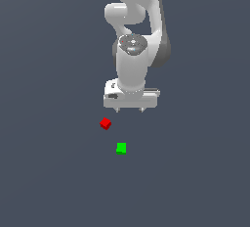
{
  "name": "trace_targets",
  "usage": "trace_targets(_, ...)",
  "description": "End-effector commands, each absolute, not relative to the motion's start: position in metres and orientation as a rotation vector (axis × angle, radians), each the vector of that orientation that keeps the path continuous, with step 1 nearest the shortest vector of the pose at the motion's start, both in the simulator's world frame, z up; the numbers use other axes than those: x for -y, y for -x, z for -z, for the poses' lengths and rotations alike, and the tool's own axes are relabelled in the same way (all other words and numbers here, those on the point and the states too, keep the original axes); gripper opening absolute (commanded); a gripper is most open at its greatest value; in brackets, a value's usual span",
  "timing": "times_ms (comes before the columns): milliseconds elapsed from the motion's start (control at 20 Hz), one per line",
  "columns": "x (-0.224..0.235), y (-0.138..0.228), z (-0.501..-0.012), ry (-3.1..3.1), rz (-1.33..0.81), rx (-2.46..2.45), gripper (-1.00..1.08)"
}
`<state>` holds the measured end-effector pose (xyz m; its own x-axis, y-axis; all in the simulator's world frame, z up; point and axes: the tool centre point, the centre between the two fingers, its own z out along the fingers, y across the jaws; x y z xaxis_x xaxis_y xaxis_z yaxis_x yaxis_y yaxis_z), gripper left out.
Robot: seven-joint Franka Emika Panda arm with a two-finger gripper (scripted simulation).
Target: Stack the red cube on top of the green cube.
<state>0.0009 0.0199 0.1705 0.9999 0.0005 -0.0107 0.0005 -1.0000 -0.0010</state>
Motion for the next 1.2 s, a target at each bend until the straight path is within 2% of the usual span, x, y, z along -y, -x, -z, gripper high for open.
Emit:
trace_targets(0, -0.020, -0.001, -0.170, 3.141, -0.017, 0.001, 1.00)
trace_targets(450, 0.003, -0.003, -0.152, 3.138, -0.013, -0.159, 1.00)
trace_targets(1150, 0.093, 0.013, -0.078, 3.039, -0.001, -0.804, 1.00)
